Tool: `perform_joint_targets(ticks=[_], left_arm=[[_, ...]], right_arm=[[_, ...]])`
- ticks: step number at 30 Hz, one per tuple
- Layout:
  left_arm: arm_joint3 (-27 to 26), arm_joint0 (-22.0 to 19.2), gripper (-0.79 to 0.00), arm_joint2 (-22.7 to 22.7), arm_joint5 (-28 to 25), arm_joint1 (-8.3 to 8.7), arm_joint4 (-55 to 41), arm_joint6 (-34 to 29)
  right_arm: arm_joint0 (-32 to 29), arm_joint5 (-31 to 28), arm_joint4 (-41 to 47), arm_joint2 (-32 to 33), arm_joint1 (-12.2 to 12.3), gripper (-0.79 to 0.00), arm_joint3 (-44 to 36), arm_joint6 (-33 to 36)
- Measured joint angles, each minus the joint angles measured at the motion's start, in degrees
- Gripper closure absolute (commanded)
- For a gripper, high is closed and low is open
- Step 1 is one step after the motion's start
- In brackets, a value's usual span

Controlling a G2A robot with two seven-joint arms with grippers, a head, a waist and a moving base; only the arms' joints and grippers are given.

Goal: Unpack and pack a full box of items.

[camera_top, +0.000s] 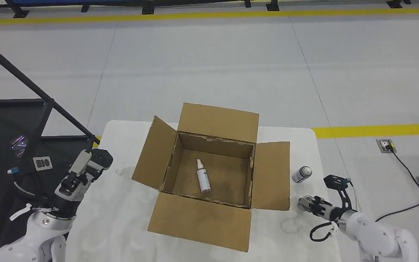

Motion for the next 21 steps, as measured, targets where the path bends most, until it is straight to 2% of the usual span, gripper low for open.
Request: perform_joint_targets(ticks=[1,2,5,7,8,10,11,12,17,21], left_arm=[[0.0,0.0,-0.785,0.0,0.0,0.0,0.0,0.0],[0.0,0.0,-0.785,0.0,0.0,0.0,0.0,0.0],[0.0,0.0,-0.785,0.0,0.0,0.0,0.0,0.0],[0.0,0.0,-0.785,0.0,0.0,0.0,0.0,0.0],[0.0,0.0,-0.785,0.0,0.0,0.0,0.0,0.0],[0.0,0.0,-0.785,0.0,0.0,0.0,0.0,0.0],[0.0,0.0,-0.785,0.0,0.0,0.0,0.0,0.0],[0.0,0.0,-0.785,0.0,0.0,0.0,0.0,0.0],[0.0,0.0,-0.785,0.0,0.0,0.0,0.0,0.0],[0.0,0.0,-0.785,0.0,0.0,0.0,0.0,0.0]], right_arm=[[0.3,0.4,-0.4,-0.4,0.1,-0.163,0.5,0.3],[0.6,0.7,-0.6,-0.7,0.2,-0.323,0.8,0.5],[1.6,1.2,-1.0,-1.3,0.5,-0.431,1.9,1.3],[2.1,1.0,-0.7,-1.5,0.7,-0.6,2.6,1.5],[2.3,0.9,-0.5,-1.6,0.8,-0.656,2.9,1.5],[2.7,1.0,-0.6,-1.9,1.0,-0.696,3.5,1.6],[2.9,1.1,-0.6,-2.0,1.1,-0.76,3.7,1.7],[3.0,1.2,-0.6,-2.1,1.2,-0.785,3.8,1.7],[3.1,1.9,-0.2,-1.7,1.7,-0.785,2.6,0.5],[0.4,6.2,-0.9,1.2,1.9,-0.785,-6.1,-3.7]])
